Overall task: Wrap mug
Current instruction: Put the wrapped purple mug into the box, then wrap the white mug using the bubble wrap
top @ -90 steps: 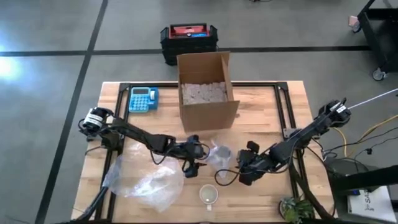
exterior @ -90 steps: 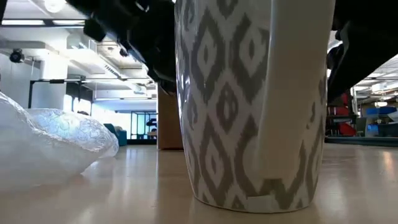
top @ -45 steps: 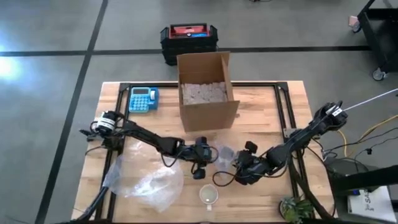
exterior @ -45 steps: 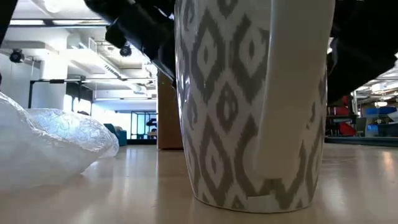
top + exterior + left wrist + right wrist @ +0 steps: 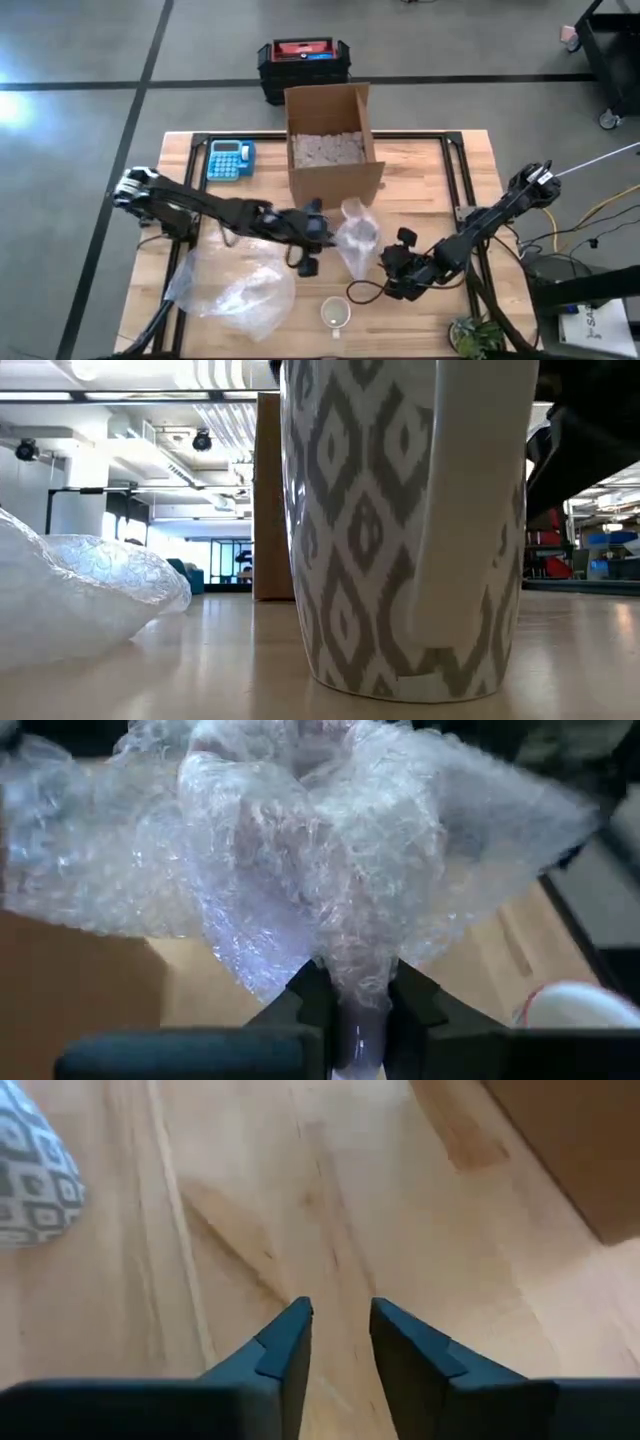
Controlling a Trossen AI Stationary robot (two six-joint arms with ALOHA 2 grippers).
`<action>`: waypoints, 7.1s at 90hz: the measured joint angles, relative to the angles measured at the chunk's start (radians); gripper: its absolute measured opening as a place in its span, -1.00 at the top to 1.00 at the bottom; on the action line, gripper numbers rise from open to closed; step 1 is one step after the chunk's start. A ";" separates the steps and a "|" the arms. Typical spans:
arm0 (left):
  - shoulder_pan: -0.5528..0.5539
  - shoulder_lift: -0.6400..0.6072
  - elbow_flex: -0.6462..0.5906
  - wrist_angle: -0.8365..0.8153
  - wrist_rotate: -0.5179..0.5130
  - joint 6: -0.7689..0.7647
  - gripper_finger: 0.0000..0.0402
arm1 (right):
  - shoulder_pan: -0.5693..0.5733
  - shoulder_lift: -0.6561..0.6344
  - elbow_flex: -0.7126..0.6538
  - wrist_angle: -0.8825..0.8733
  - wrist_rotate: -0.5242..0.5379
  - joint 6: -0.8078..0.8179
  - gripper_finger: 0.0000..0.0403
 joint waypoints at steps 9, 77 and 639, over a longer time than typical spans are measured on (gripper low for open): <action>0.026 -0.080 0.037 0.009 -0.094 0.110 0.86 | 0.000 0.001 0.000 0.006 0.019 -0.001 0.68; 0.696 0.138 0.219 -0.221 0.150 0.178 0.86 | -0.003 0.068 -0.008 0.039 0.098 0.015 0.90; -0.204 -0.294 -0.989 0.350 -0.132 -0.704 0.63 | -0.174 0.264 -0.042 0.545 -0.153 -0.378 0.00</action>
